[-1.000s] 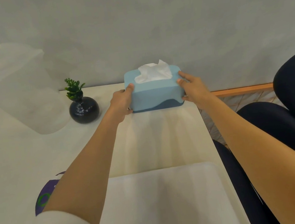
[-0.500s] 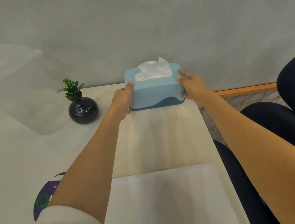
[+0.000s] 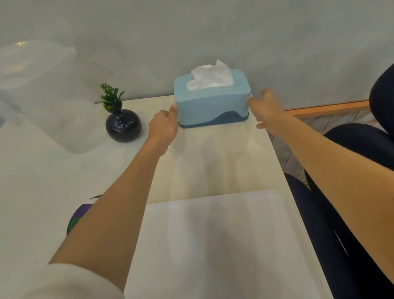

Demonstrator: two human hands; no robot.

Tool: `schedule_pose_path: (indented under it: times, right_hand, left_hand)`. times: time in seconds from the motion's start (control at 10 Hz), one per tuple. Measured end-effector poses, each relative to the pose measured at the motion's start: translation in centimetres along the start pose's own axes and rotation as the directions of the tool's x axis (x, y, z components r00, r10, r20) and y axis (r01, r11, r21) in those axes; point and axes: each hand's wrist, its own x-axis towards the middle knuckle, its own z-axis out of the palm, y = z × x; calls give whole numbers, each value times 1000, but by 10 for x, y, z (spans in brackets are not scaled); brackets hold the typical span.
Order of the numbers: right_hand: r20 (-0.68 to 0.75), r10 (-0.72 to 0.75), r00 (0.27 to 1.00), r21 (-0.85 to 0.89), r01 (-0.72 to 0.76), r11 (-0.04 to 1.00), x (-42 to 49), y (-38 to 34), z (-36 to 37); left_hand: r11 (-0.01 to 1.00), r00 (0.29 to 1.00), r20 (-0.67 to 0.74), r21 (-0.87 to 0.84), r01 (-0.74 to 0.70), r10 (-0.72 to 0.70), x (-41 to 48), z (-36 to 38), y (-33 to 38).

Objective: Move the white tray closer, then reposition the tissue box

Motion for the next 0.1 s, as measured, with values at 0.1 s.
schedule_pose_path:
  times: [0.1]
  right_hand:
    - [-38, -15, 999, -64, 12, 998, -21, 5, -5]
  left_hand:
    - [1000, 1000, -11, 6, -16, 17, -20, -10, -4]
